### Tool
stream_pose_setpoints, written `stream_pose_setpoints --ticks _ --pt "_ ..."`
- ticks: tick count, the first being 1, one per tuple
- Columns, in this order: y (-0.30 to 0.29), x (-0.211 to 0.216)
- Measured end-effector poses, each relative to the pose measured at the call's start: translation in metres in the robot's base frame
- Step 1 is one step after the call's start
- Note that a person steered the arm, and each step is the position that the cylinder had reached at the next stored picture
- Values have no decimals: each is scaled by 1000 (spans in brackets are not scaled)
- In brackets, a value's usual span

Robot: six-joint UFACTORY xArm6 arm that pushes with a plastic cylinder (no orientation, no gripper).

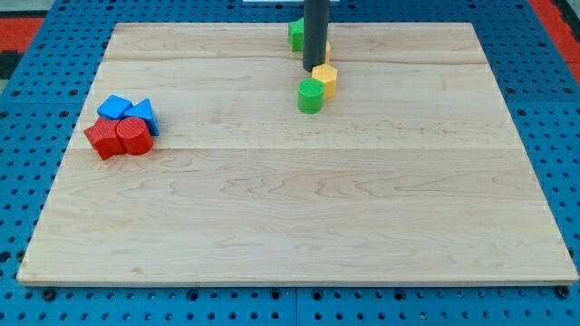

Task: Place the green circle and yellow hexagon diagonal to each other

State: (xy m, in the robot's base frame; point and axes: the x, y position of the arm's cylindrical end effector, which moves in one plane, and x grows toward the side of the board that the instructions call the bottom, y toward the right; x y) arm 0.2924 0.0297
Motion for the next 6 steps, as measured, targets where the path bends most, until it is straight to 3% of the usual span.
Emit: stream_pose_setpoints --ticks 1,3,6 --pt "-39 24" --pt "25 70" --pt "-30 31"
